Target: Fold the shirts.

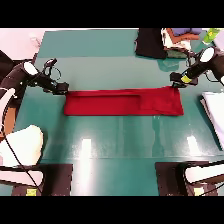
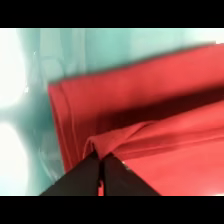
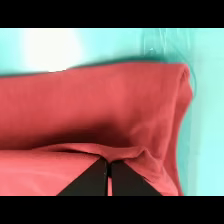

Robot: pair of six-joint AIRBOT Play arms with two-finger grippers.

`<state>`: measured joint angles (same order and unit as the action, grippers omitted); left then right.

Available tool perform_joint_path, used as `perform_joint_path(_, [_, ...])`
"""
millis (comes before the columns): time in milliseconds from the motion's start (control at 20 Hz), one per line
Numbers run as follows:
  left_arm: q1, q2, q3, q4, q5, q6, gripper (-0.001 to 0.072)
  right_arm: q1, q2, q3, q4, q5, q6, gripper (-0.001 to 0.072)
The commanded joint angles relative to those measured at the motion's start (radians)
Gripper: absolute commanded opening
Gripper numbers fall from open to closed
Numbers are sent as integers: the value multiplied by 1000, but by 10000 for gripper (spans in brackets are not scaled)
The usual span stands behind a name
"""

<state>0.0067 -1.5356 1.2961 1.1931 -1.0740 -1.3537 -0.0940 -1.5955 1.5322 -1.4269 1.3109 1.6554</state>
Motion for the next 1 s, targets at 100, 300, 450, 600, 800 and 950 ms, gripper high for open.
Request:
perform_joint_path(100, [3, -23, 41, -10, -9, -27, 424, -24, -63, 106, 102, 5, -70, 437])
perform_joint_path(300, [3, -22, 164, 11, -175, -50, 420, -90, -35, 124, 108, 106, -151, 606])
perform_joint_path(450, [-6, -22, 193, -26, -206, -60, 29, -161, 21, -23, 120, 69, -192, 696])
perform_joint_path(600, [-51, -22, 193, -53, -201, -61, 29, -222, 22, -145, 172, 38, -227, 697])
perform_joint_path(800, [-150, -23, 193, -53, -180, -91, 29, -236, 21, -282, 256, -70, -289, 696])
perform_joint_path(950, [-197, -23, 193, -53, -175, -113, 29, -205, -3, -308, 256, -86, -296, 695])
